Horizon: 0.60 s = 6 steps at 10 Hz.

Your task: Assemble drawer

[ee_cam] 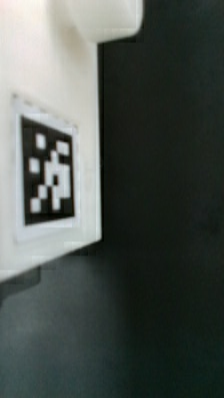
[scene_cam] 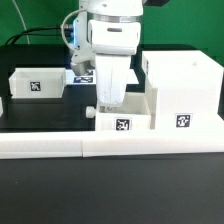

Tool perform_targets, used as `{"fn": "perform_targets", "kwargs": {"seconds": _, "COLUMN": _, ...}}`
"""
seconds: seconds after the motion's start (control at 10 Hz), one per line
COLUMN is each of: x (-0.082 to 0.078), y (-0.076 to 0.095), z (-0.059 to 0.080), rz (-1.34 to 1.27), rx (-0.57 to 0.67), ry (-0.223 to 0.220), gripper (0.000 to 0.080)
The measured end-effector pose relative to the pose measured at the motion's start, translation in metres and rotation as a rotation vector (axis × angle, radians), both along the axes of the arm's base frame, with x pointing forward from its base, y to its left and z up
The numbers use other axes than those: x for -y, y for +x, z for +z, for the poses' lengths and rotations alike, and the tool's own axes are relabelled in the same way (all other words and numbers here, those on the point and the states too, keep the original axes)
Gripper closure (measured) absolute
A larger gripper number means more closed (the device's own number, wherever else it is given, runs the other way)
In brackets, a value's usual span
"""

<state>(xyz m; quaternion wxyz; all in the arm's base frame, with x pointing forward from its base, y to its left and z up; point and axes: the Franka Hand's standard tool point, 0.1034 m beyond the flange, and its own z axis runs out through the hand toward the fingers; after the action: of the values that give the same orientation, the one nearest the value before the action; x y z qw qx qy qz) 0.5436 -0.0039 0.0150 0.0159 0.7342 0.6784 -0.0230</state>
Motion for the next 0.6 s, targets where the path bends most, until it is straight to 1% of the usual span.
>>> {"fn": "perform_targets", "kwargs": {"seconds": 0.1, "x": -0.0001, "y": 0.0027, "z": 0.0015, "rz": -0.014, "rx": 0.008, "ry": 0.0, "gripper": 0.0757}}
{"fn": "perform_targets", "kwargs": {"seconds": 0.4, "x": 0.0007, "y": 0.0013, "z": 0.0005, "rz": -0.016, "rx": 0.005, "ry": 0.0, "gripper": 0.0757}}
{"fn": "perform_targets", "kwargs": {"seconds": 0.6, "x": -0.0056, "y": 0.0038, "z": 0.0003, "rz": -0.006, "rx": -0.007, "ry": 0.003, "gripper": 0.0757}}
